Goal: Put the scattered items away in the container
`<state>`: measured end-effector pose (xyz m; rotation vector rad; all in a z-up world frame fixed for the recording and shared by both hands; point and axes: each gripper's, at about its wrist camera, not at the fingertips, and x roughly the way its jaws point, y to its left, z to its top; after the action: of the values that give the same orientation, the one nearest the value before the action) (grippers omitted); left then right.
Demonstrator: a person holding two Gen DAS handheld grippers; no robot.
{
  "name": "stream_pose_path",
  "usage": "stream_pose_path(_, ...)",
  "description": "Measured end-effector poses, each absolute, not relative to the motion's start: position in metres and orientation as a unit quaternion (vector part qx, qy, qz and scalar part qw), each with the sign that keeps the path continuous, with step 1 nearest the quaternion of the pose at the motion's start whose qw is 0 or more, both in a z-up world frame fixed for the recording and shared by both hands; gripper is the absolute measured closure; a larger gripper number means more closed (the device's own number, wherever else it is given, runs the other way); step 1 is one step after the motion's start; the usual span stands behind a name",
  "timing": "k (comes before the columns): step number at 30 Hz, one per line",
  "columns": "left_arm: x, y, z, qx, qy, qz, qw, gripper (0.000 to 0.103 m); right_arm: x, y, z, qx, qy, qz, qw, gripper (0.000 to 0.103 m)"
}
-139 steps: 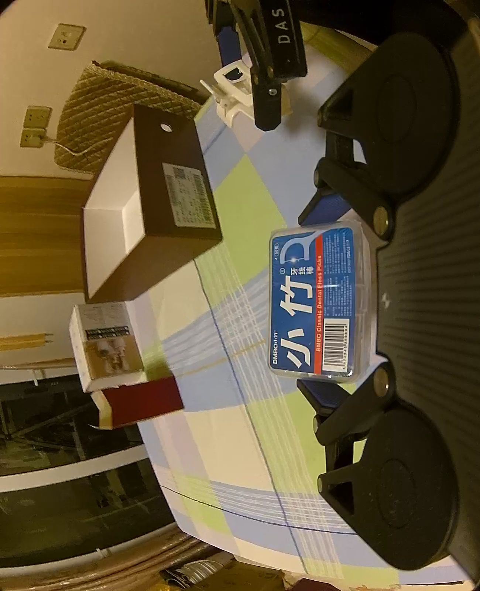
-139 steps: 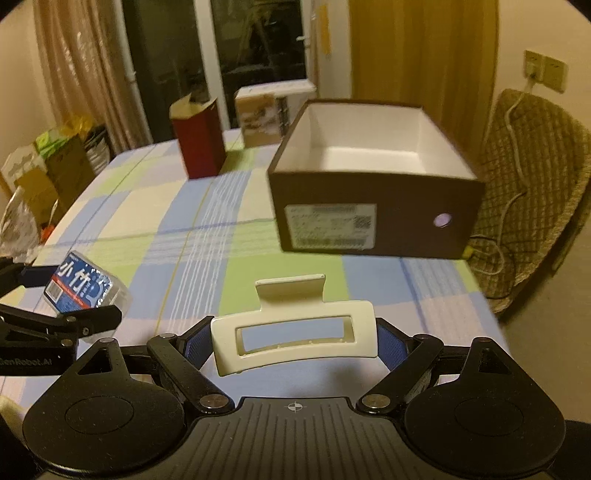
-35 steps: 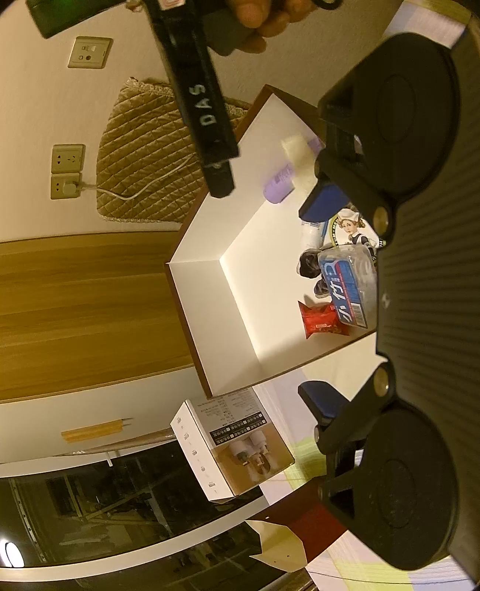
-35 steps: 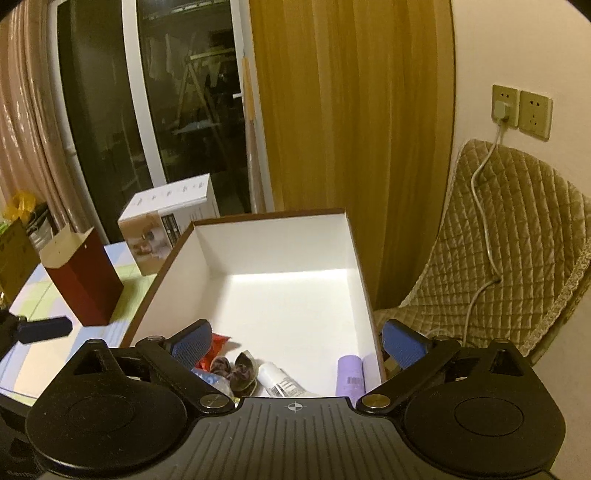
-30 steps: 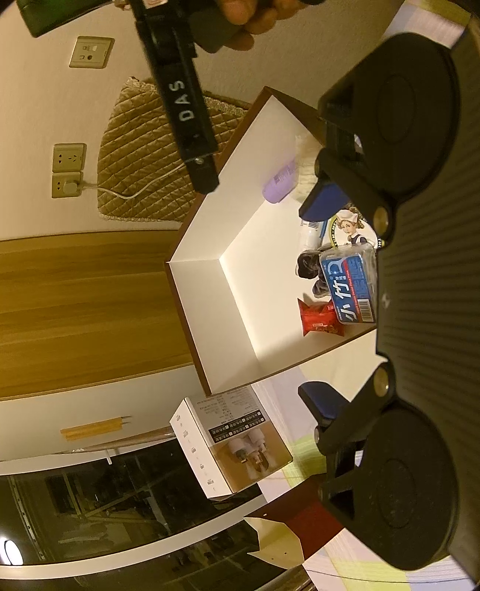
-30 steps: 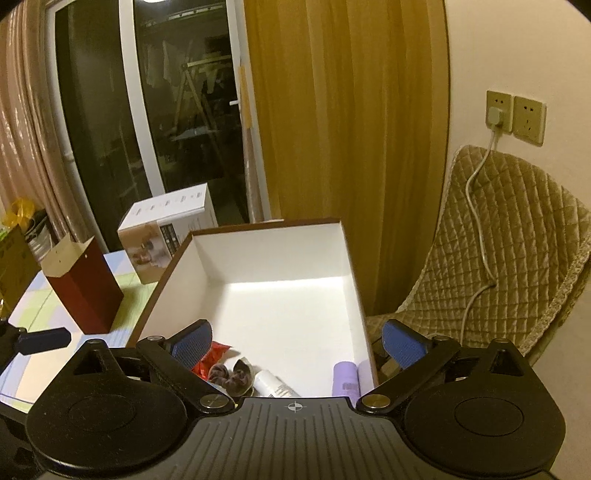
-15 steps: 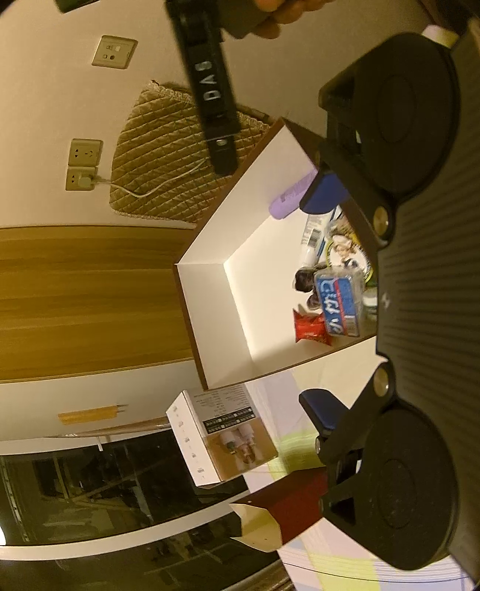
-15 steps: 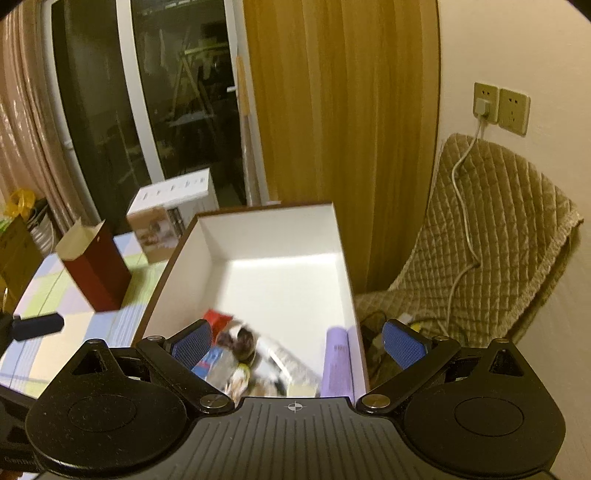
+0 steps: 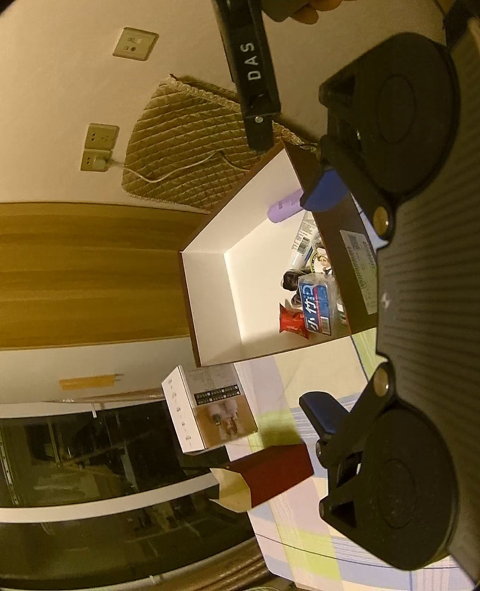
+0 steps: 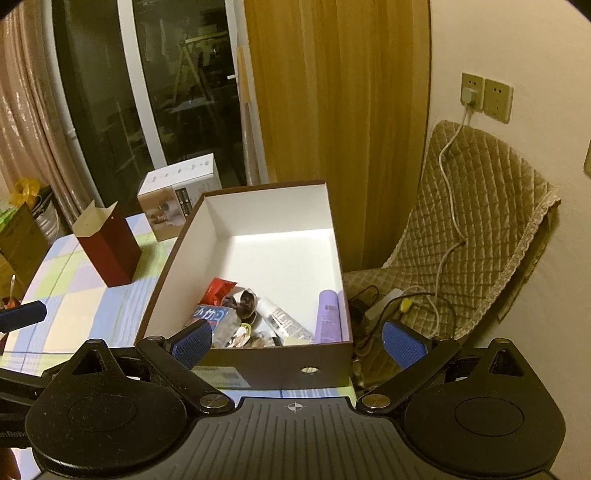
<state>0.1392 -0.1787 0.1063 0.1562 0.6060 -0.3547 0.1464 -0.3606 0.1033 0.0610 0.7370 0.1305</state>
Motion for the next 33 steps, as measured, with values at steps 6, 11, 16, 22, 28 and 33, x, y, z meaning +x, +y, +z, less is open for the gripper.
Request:
stream_pose_path(6, 0.124, -0.183, 0.118, 0.067, 0.303, -0.162, 0.937, 0.001, 0.132, -0.365, 0.112, 0.023, 0.363, 0.068, 0.929, 0.0)
stream_pose_path(11, 0.109, -0.186, 0.129, 0.063, 0.312, -0.154, 0.935, 0.001, 0.115, -0.369, 0.126, 0.014, 0.356, 0.066, 0.932, 0.0)
stream_pose_path(16, 0.095, -0.187, 0.14, 0.065, 0.311, -0.151, 0.936, 0.001, 0.1, -0.373, 0.138, 0.012, 0.351, 0.06, 0.934, 0.0)
stream_pose_path(22, 0.082, -0.181, 0.15, 0.054, 0.319, -0.152, 0.934, 0.001, 0.087, -0.374, 0.148, 0.019, 0.356, 0.06, 0.932, 0.0)
stream_pose_path(28, 0.072, -0.176, 0.156, 0.05, 0.326, -0.15, 0.932, 0.001, 0.078, -0.368, 0.152, 0.024, 0.36, 0.064, 0.931, 0.0)
stream_pose_path(33, 0.068, -0.17, 0.16, 0.047, 0.323, -0.136, 0.935, 0.001, 0.074, -0.363, 0.154, 0.023, 0.362, 0.065, 0.93, 0.0)
